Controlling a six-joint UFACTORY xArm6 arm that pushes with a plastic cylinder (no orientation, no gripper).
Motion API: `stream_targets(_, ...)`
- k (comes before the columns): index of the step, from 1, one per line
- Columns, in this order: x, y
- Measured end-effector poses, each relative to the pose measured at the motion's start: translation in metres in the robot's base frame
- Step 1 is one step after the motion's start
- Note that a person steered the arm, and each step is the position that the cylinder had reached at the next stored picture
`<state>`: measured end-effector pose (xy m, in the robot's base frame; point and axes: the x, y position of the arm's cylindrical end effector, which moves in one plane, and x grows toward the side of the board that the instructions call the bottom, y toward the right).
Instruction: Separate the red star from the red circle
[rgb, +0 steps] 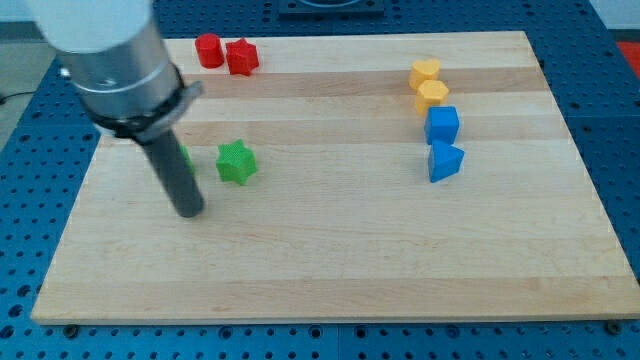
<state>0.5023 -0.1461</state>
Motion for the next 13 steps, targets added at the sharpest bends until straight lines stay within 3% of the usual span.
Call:
stream_targets(1, -0.001, 0.069)
stream_targets(2, -0.046, 0.103)
stream_targets(6, -0.278, 0.111)
stream_targets(7, -0.31, 0.09)
stream_targets(9, -0.298, 0.021)
stream_targets(10, -0.259, 0.024)
stream_targets(11, -0.245, 0.014)
stream_targets(13, -0.266, -0.018)
